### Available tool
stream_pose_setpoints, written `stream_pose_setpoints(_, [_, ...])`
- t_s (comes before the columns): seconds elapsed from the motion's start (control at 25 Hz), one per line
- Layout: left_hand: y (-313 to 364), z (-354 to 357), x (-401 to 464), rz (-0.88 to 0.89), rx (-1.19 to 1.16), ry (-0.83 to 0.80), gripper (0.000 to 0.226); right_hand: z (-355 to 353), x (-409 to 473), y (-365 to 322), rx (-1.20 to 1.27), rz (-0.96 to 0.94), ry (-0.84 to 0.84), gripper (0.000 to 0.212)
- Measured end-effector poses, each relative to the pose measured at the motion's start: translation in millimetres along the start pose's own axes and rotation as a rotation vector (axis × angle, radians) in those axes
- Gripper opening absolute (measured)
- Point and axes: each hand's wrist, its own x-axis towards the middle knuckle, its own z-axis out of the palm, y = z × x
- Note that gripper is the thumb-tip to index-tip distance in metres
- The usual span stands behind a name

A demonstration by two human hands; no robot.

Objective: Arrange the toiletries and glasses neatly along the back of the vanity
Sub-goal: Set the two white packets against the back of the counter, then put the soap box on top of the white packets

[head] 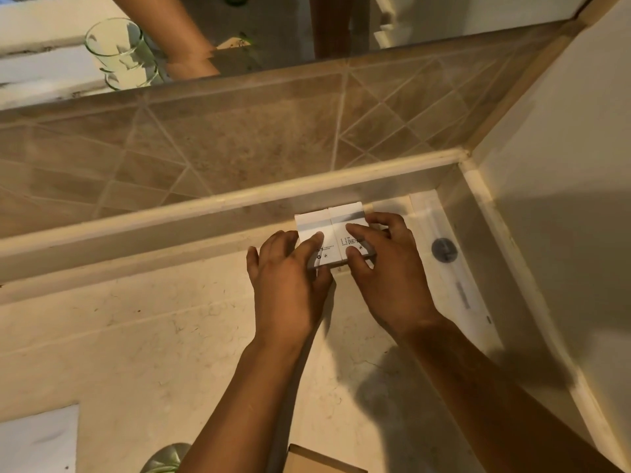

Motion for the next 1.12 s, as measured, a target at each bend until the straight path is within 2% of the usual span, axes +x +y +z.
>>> stream_pose_setpoints(0.12, [0, -1, -1, 0.015, -0.013, 0.003, 0.047, 1, 0, -1, 0.005, 0.011, -0.002, 0.036])
stream_pose_setpoints(0.4, [-1, -7, -5, 0.000, -0.090, -0.016, 0.086, -3, -6, -6, 0.063, 0.006, 0.098, 0.035])
stream_pose_setpoints(0.48, [0, -13, -11, -0.002, -0.135, -0.001, 0.083, -9, -16, -7, 0.087, 0.033, 0.107, 0.031])
stream_pose_setpoints(0.56, [1, -22, -23, -0.025, -0.200, 0.035, 0.064, -18, -36, -7, 0.109, 0.047, 0.098, 0.024])
stream_pose_setpoints(0.68, [-2, -36, -72, -0.057, -0.185, 0.031, 0.022, -22, -96, -1, 0.197, -0.069, -0.015, 0.012])
stream_pose_setpoints(0.76, [-7, -45, -112, -0.094, -0.166, -0.037, 0.013, -23, -137, 3, 0.197, -0.078, -0.114, 0.010])
stream_pose_setpoints(0.88, [-18, -54, -165, -0.087, -0.105, -0.125, 0.012, -24, -182, 7, 0.096, -0.026, -0.251, 0.012])
stream_pose_setpoints(0.96, [-24, -56, -196, -0.035, -0.068, -0.195, 0.020, -30, -205, 10, 0.080, 0.002, -0.333, 0.017])
stream_pose_setpoints(1.04, [-25, -57, -221, -0.009, -0.022, -0.256, 0.033, -39, -223, 14, 0.103, 0.053, -0.452, 0.038])
stream_pose_setpoints(1.12, [-24, -58, -232, -0.031, 0.029, -0.252, 0.040, -43, -234, 17, 0.052, 0.042, -0.549, 0.059])
